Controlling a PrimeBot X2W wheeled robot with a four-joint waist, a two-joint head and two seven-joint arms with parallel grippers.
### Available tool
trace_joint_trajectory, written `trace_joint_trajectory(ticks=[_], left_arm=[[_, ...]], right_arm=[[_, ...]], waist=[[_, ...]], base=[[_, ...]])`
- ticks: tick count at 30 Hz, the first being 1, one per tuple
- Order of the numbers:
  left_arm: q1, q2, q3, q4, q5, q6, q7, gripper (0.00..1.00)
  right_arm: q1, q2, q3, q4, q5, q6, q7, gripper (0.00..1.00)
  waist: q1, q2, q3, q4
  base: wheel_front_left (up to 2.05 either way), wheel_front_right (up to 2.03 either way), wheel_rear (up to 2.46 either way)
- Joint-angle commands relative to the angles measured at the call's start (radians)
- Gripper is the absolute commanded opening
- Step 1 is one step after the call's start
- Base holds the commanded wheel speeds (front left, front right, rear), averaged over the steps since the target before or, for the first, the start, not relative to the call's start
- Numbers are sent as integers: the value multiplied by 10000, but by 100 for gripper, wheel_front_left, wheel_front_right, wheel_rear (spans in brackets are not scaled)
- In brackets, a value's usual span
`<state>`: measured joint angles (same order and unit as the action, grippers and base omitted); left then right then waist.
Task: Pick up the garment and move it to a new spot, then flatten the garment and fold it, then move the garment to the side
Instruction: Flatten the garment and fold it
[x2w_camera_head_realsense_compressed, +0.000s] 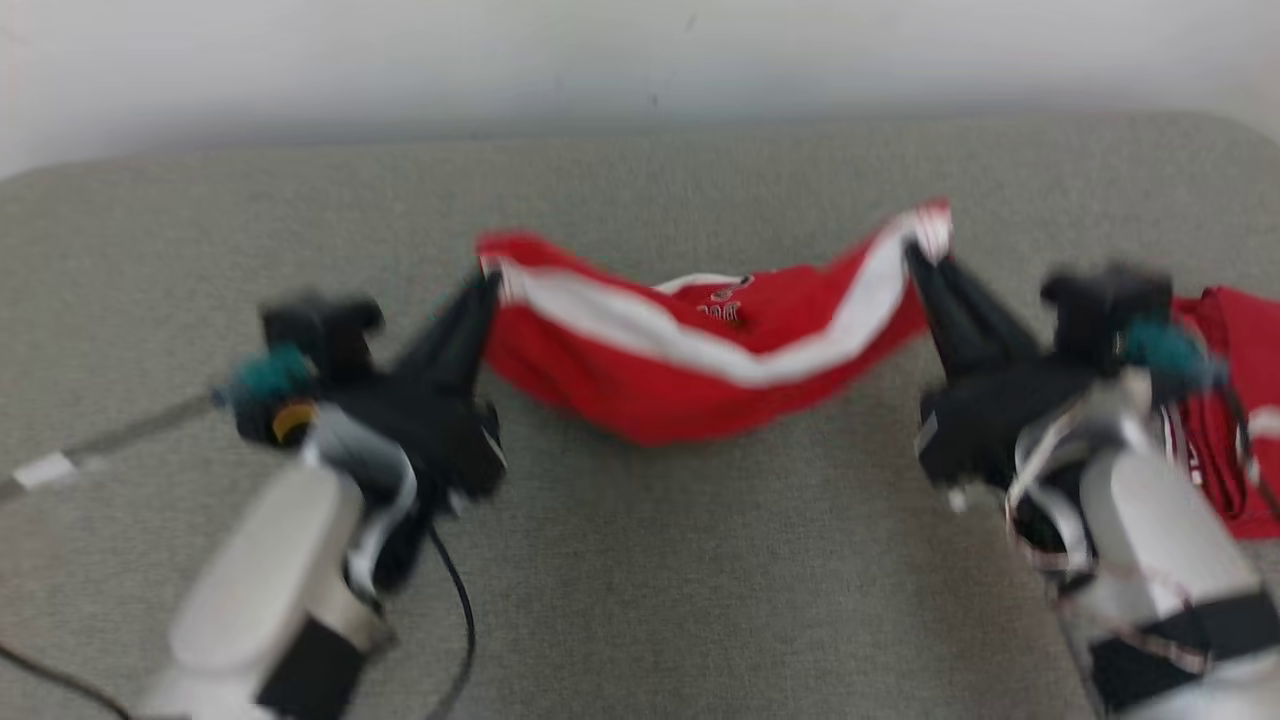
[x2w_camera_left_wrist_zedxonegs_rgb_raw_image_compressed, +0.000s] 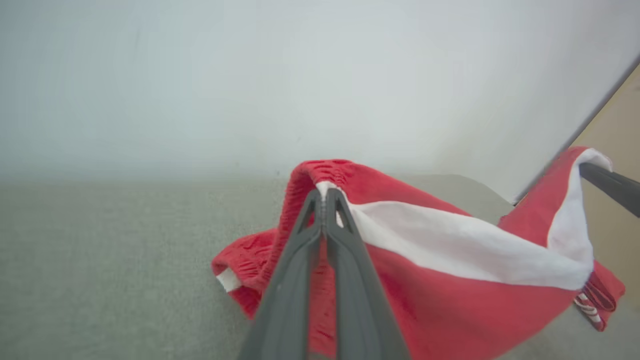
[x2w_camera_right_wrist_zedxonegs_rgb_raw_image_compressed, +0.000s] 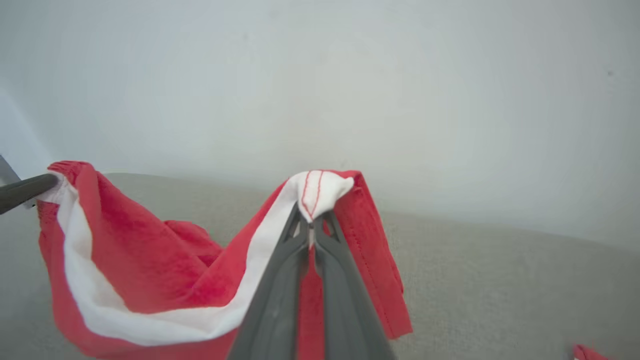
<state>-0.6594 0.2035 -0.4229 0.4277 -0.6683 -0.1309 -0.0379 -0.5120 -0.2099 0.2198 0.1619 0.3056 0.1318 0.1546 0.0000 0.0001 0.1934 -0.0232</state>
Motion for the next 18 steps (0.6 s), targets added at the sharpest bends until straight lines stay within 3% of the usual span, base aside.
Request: trace_joint_trajectory(ticks=[1, 10, 18], left_arm=[[-463, 152, 73, -128, -209, 11, 139, 0], [-4359, 979, 1308, -921, -1516, 199, 1296, 0], [-7143, 967, 2144, -1039, -1380, 723, 775, 0]], right_arm=[[-598, -93, 153, 50, 157, -26, 77, 0], [-5887, -615, 1305, 1165, 878, -26, 638, 0], [-9085, -235, 129, 2425, 1189, -25, -120, 0]], waist=[[0, -1, 922, -423], [0, -1, 3484, -1115], [0, -1, 5037, -1284]], base=[[0, 0, 0], [0, 0, 0], [0, 0, 0]])
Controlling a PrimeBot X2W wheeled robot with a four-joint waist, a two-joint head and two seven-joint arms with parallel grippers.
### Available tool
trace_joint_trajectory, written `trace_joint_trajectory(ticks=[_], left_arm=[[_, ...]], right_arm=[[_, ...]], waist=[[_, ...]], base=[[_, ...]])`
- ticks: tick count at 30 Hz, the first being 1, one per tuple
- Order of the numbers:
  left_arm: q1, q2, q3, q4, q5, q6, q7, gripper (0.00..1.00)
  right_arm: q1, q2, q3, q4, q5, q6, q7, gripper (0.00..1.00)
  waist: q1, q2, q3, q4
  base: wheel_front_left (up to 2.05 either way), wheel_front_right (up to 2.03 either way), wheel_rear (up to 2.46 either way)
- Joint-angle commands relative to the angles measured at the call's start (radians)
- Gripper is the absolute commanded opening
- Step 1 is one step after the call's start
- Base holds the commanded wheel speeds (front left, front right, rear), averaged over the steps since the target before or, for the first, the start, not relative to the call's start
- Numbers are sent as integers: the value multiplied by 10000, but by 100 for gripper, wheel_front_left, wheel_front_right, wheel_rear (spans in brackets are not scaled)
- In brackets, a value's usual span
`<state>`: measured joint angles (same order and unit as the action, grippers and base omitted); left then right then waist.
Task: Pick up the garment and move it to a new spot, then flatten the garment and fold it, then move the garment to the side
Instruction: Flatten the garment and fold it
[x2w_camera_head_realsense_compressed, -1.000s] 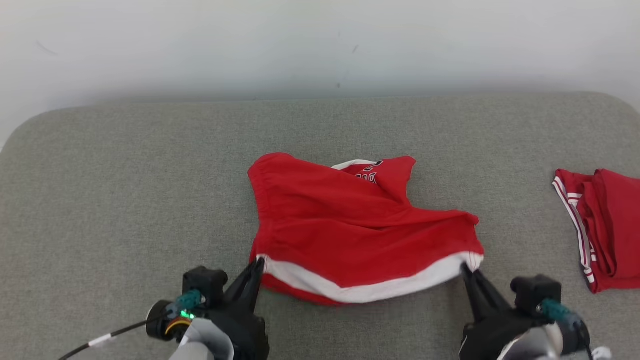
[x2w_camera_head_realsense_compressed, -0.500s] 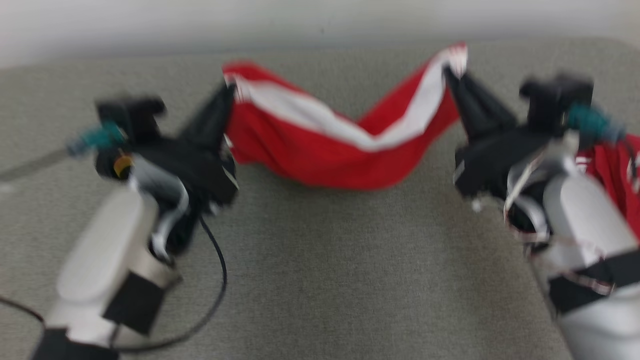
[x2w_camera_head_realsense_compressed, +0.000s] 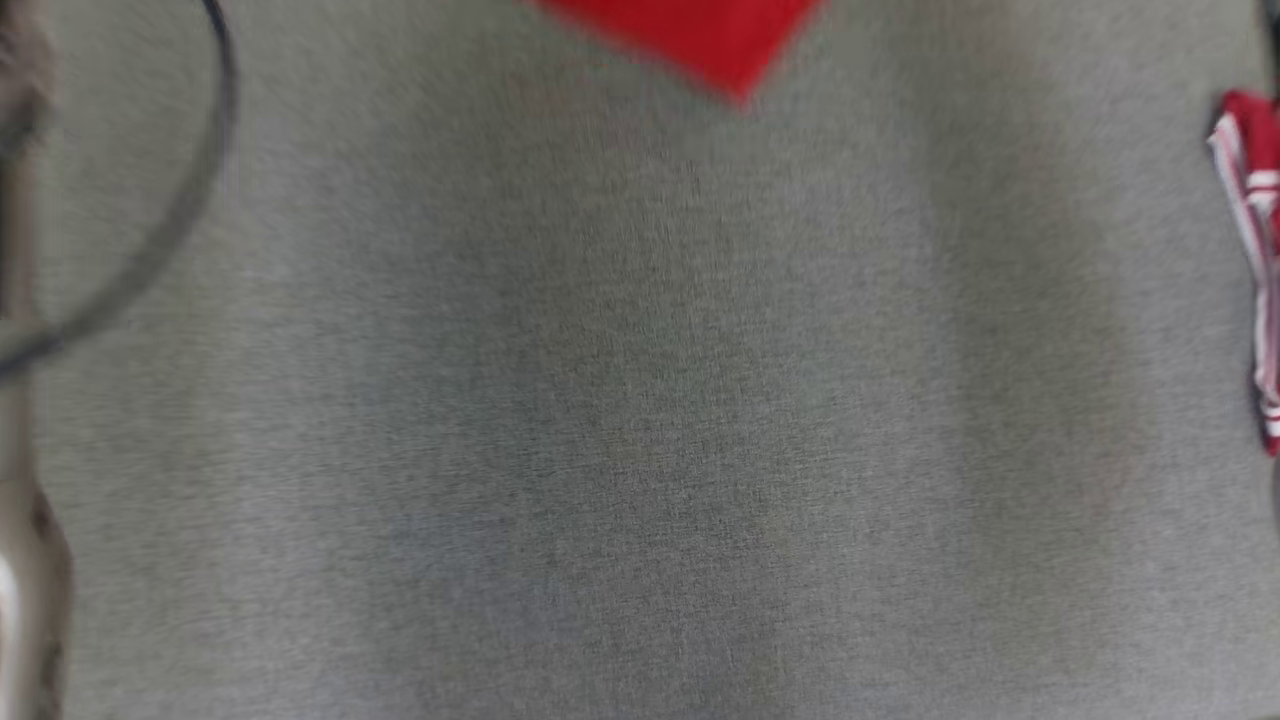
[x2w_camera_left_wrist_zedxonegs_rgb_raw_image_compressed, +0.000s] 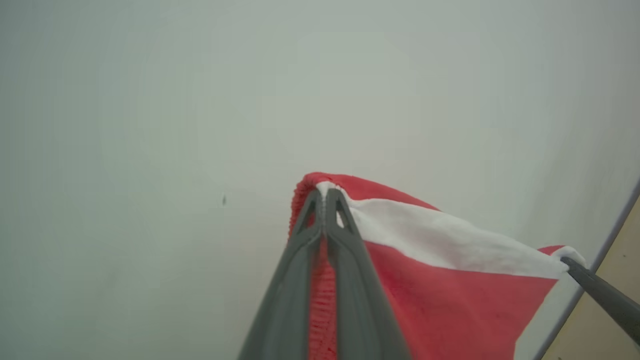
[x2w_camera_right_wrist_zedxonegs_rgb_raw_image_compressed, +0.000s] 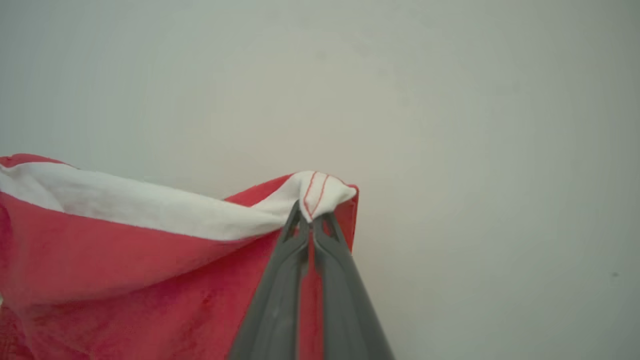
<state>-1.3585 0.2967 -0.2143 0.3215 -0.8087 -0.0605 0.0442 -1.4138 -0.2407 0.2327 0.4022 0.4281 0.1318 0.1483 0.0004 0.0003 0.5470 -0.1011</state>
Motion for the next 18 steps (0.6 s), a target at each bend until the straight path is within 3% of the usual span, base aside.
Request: trace_joint_trajectory(ticks=[1, 11, 14, 18], left_arm=[[-495, 37, 161, 80, 22, 55, -172, 0], [-2326, 291, 780, 143, -112, -155, -1007, 0], [-2252, 357, 874, 317, -76, -211, -1310, 0], [-1492, 368, 588, 666, -91, -437, -1448, 0]], right_arm=[[-414, 89, -116, 168, -93, -26, -227, 0], [-2478, 52, -881, 1159, -688, -28, -2071, 0], [-2562, 8, -870, 1289, -934, -34, -2517, 0], [-1981, 132, -363, 1745, -774, -34, -2273, 0]], waist=[[-4, -3, 1622, -524], [-4, -3, 2081, -779], [-4, -3, 2120, -805], [-4, -3, 2108, -782]], base=[[0, 0, 0], [0, 0, 0], [0, 0, 0], [0, 0, 0]])
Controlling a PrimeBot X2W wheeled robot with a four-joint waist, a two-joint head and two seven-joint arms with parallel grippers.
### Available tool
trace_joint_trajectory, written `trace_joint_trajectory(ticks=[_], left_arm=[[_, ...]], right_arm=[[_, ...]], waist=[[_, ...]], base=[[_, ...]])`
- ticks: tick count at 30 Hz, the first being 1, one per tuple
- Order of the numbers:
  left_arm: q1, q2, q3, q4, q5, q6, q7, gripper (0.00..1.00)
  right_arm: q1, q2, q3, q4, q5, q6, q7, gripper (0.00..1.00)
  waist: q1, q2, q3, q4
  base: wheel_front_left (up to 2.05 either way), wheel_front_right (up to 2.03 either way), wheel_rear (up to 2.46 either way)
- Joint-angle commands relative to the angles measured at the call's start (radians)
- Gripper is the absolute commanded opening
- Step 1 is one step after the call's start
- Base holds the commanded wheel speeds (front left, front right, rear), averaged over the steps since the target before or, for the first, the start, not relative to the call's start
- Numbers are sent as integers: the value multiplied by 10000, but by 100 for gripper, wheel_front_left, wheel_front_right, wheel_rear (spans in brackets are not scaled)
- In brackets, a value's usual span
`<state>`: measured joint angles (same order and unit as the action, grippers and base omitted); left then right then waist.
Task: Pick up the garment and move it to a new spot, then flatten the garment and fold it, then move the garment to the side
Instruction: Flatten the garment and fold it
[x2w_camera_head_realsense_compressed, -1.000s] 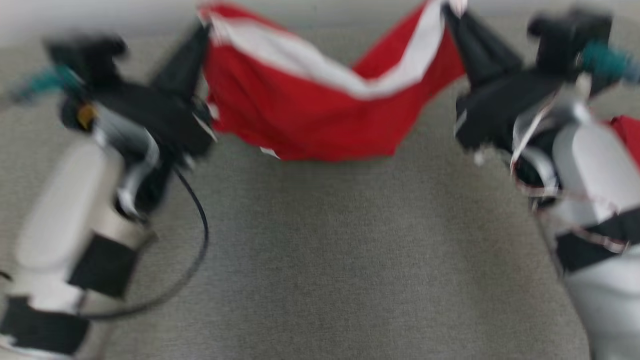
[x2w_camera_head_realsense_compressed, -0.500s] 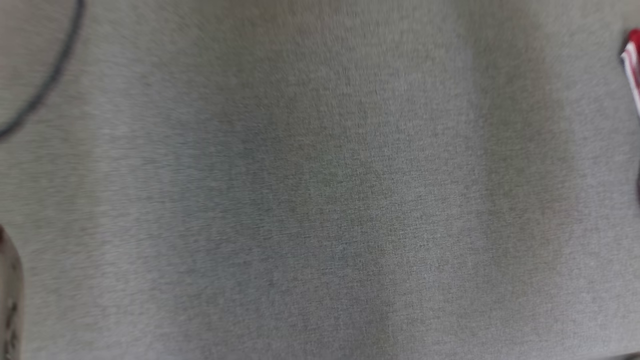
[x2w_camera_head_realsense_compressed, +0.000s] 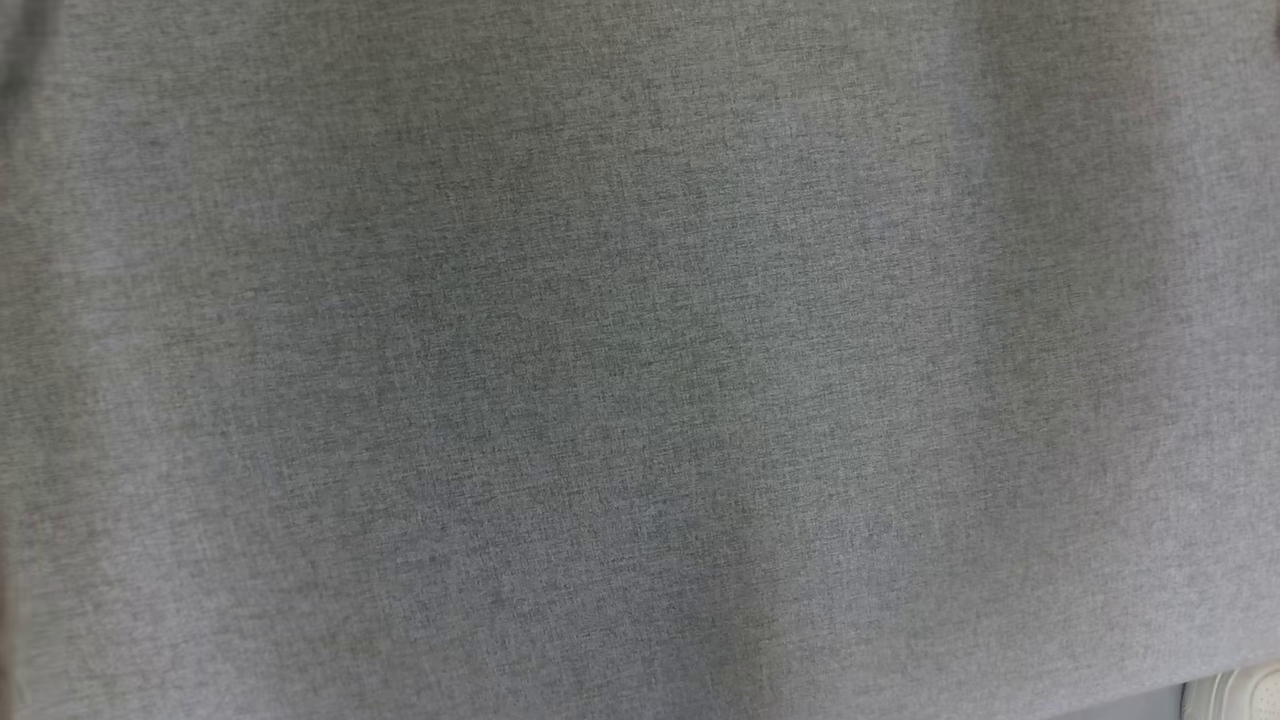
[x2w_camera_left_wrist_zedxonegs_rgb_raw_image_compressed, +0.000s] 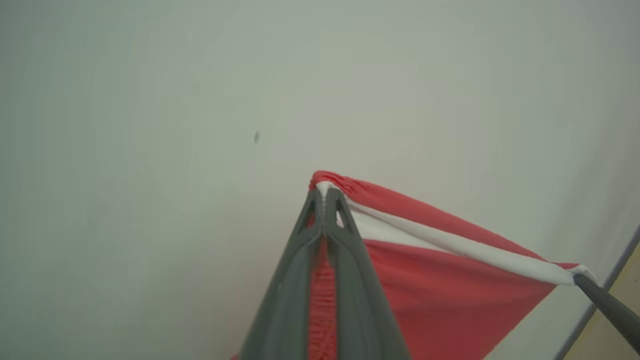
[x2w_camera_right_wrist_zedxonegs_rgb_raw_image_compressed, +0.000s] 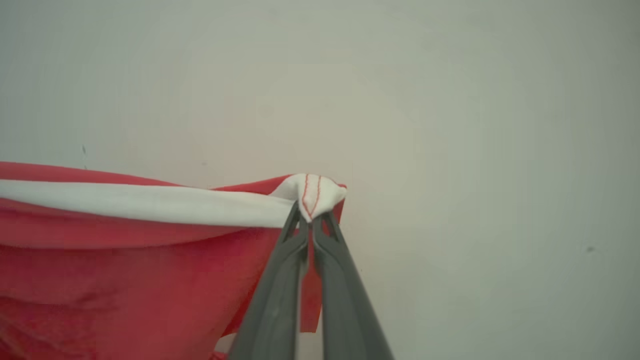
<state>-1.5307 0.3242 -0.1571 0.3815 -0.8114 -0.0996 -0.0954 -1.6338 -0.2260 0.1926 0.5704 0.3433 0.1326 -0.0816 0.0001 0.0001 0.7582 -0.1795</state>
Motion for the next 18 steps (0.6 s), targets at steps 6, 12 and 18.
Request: trace_joint_trajectory(ticks=[6, 12, 18], left_arm=[[1535, 124, -525, 199, -260, -238, -241, 0], [3300, 302, -1047, -461, -1011, -335, -177, 0], [5605, 713, -1581, -1336, -1812, -307, -10, 0]], right_arm=[[1380, -238, 1058, 12, 628, -36, 566, 0], [2931, -1173, 1584, -1352, 1450, -36, 1644, 0], [5487, -1844, 1369, -3326, 2224, -36, 3483, 0]], waist=[[-1, -1, -346, 138], [-1, -1, -1302, 425], [-1, -1, -2557, 661]], base=[[0, 0, 0], [0, 0, 0], [0, 0, 0]])
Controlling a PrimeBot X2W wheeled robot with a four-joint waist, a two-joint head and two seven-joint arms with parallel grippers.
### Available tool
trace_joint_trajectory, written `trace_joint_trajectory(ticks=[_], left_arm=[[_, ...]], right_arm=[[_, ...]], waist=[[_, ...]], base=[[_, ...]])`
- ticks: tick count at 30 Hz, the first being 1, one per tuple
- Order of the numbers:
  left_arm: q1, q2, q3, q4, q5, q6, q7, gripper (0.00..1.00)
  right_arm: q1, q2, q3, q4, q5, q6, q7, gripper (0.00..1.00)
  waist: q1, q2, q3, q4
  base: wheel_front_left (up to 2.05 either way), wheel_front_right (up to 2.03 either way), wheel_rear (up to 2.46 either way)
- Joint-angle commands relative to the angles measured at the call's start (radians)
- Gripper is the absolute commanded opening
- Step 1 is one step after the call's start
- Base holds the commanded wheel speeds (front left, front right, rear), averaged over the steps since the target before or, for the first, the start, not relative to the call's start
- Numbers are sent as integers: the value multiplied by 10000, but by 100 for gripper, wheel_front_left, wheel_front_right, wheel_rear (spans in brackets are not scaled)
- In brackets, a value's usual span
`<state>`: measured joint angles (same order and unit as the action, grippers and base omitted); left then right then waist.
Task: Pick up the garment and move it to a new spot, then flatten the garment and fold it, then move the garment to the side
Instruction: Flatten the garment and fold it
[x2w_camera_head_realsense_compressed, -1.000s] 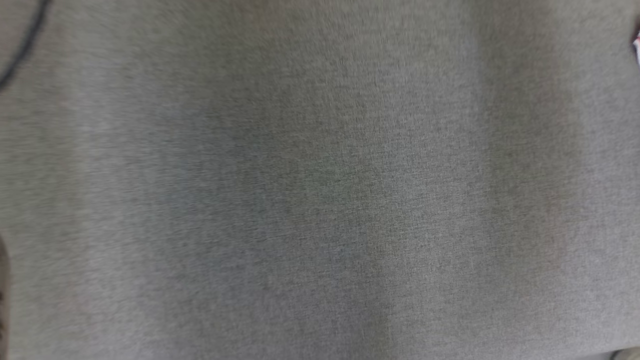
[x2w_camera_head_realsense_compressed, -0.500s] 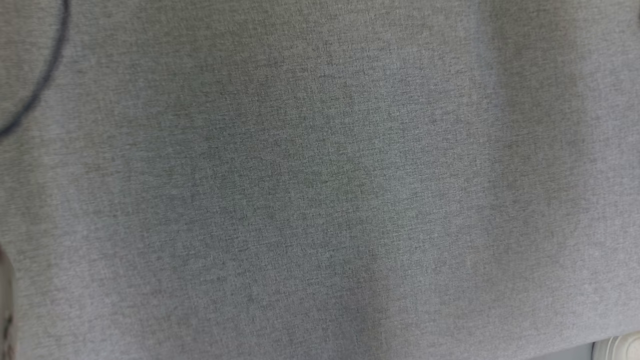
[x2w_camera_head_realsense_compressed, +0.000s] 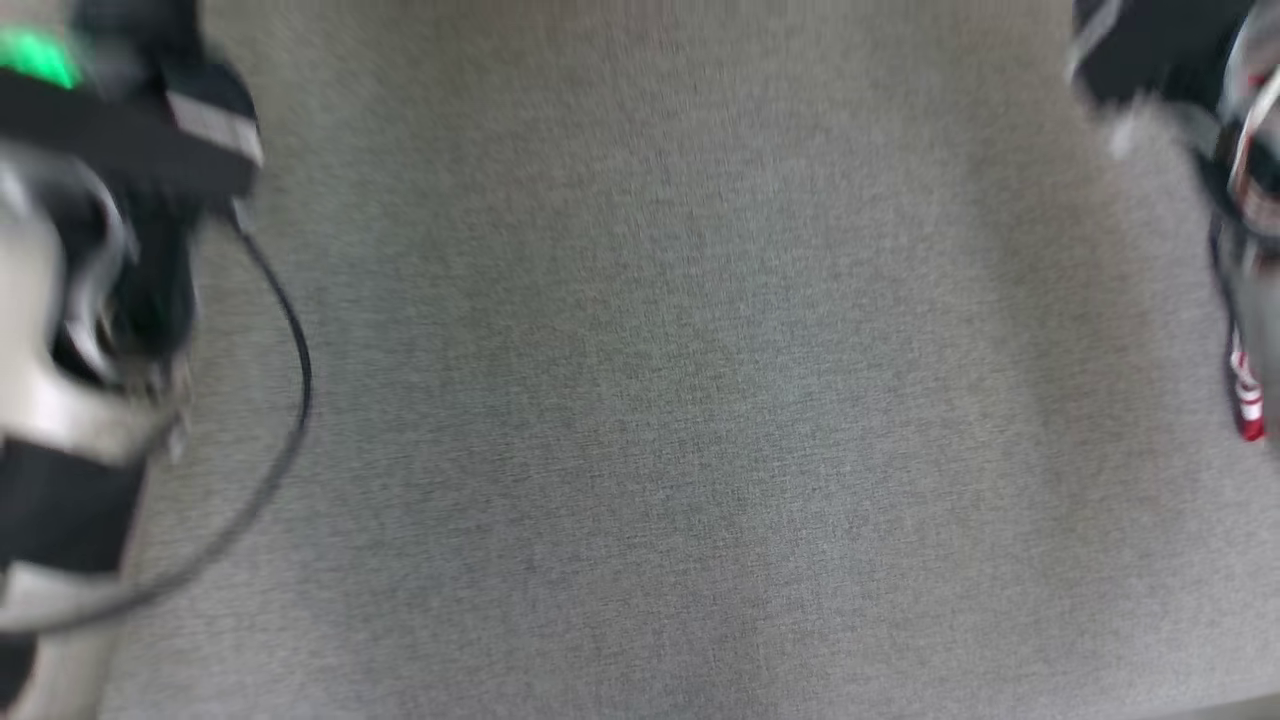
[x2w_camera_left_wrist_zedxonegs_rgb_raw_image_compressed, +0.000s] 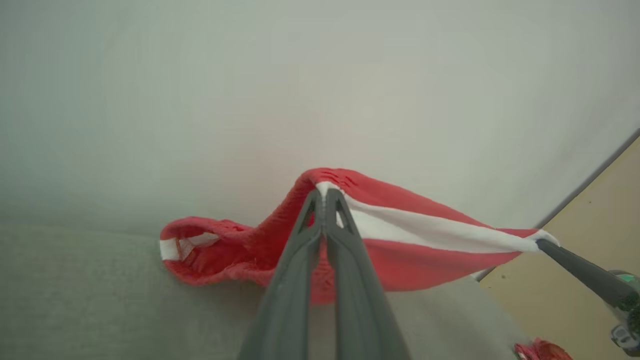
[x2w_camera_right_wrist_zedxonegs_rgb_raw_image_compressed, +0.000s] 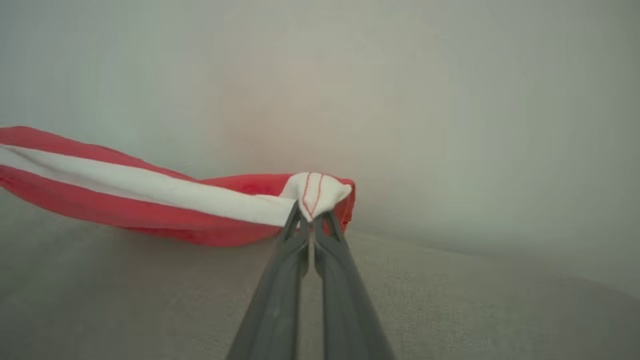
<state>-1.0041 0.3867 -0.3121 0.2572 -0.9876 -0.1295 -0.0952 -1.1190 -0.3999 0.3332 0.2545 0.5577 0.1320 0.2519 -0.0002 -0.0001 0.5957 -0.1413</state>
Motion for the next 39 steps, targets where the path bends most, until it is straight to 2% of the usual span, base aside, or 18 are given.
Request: trace_joint_trajectory(ticks=[1, 3, 7, 8, 10, 23, 35, 37, 39], left_arm=[[762, 138, -127, -212, -134, -8, -23, 0], [1558, 236, -264, -460, -301, -9, 19, 0], [3001, 210, -511, -684, -480, 29, 14, 0], [3001, 210, -511, -684, -480, 29, 14, 0], [3639, 150, -677, -743, -557, 71, 63, 0], [7030, 284, -1698, -857, -160, 750, -116, 0], [9113, 1001, -2611, -1930, -341, 1506, 1291, 0], [9302, 990, -2610, -2162, -457, 1611, 1371, 0], [9430, 820, -2436, -2366, -736, 1630, 1224, 0]], right_arm=[[813, -205, -108, -501, 69, -30, 407, 0], [1783, -340, -322, -1064, 107, -30, 1060, 0], [3853, -160, -832, -2000, 508, -30, 2409, 0], [3853, -160, -832, -2000, 508, -30, 2409, 0], [4824, -136, -1120, -2512, 468, -30, 3018, 0], [10146, 248, -2019, -4982, 81, -30, 6385, 0], [13226, 685, -2644, -6381, 814, -28, 8752, 0], [13468, 711, -2815, -6649, 713, -29, 8981, 0], [13294, 685, -2951, -6972, 566, -29, 8745, 0]], waist=[[2, 1, -1161, 302], [2, 1, -1526, 344], [2, 1, -2261, 460], [2, 1, -2261, 460], [2, 1, -2583, 499], [2, 1, -3919, 608], [2, 1, -4195, 880], [2, 1, -4163, 927], [2, 1, -4121, 978]], base=[[0, 0, 0], [0, 0, 0], [0, 0, 0], [0, 0, 0], [0, 0, 0], [0, 0, 0], [0, 0, 0], [0, 0, 0], [0, 0, 0]])
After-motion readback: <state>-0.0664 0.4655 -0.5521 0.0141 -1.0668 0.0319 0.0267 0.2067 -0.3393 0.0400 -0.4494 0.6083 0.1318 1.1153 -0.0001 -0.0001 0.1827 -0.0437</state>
